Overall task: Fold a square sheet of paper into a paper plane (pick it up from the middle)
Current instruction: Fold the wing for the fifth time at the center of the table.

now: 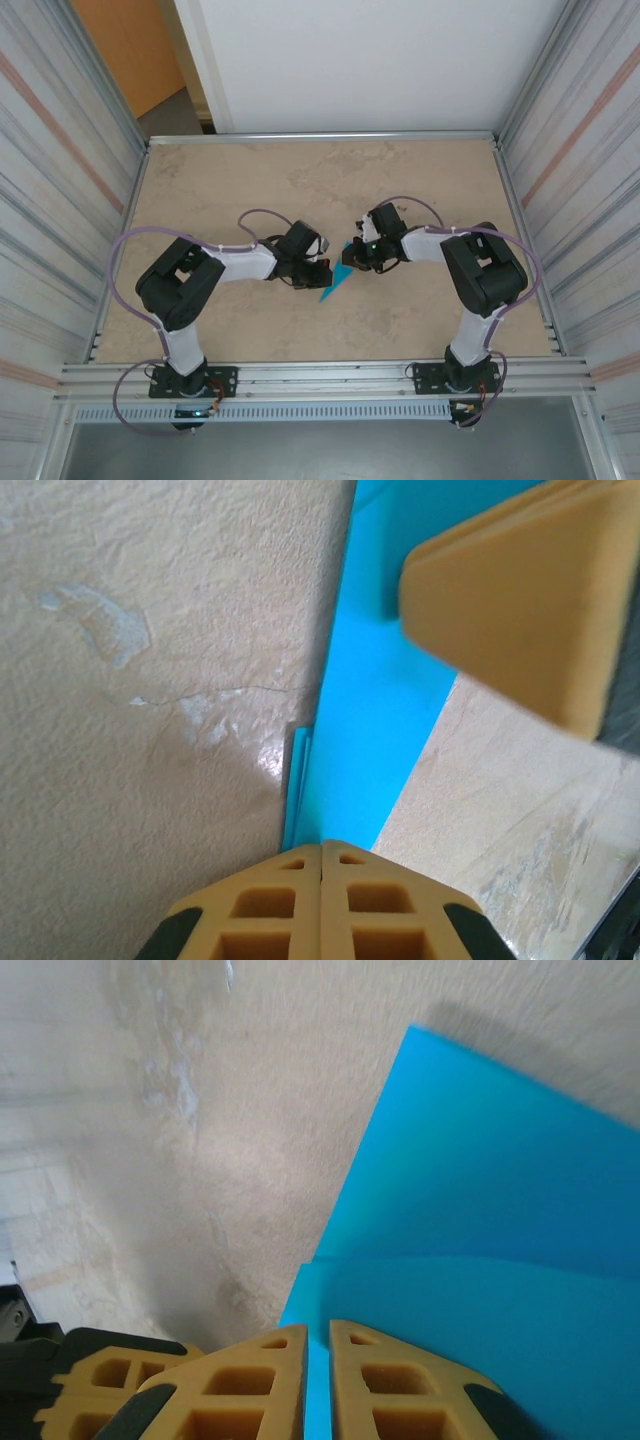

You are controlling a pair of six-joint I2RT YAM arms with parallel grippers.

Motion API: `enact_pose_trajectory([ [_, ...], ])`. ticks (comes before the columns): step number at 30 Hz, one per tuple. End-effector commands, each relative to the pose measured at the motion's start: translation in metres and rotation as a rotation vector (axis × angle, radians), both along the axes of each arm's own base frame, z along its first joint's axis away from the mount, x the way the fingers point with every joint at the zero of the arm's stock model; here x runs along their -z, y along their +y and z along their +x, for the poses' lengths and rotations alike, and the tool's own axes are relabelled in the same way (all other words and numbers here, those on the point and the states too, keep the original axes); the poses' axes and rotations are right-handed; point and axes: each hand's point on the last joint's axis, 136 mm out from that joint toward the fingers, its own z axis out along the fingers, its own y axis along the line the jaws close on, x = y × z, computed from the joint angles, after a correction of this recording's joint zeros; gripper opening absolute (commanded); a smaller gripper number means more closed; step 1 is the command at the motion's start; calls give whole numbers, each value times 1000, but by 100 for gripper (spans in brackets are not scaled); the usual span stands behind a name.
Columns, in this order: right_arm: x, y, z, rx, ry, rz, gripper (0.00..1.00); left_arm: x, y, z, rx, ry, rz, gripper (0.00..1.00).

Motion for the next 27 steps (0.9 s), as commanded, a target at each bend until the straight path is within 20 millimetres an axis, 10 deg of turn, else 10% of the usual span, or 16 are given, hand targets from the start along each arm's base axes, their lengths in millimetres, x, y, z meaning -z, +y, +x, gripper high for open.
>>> enact_pose_trajectory([
  [1, -15, -8, 14, -3, -61, -13, 15, 20, 16, -11, -18, 63, 103, 0],
  [12, 11, -16, 27, -4, -17, -66, 15, 16, 16, -12, -1, 56, 104, 0],
  [22, 28, -23, 22, 7, 16, -96, 14, -33, -19, 13, 39, -57, -55, 2],
  [27, 23, -20, 25, 9, 4, -79, 14, -20, -28, 24, 20, -32, -37, 1],
])
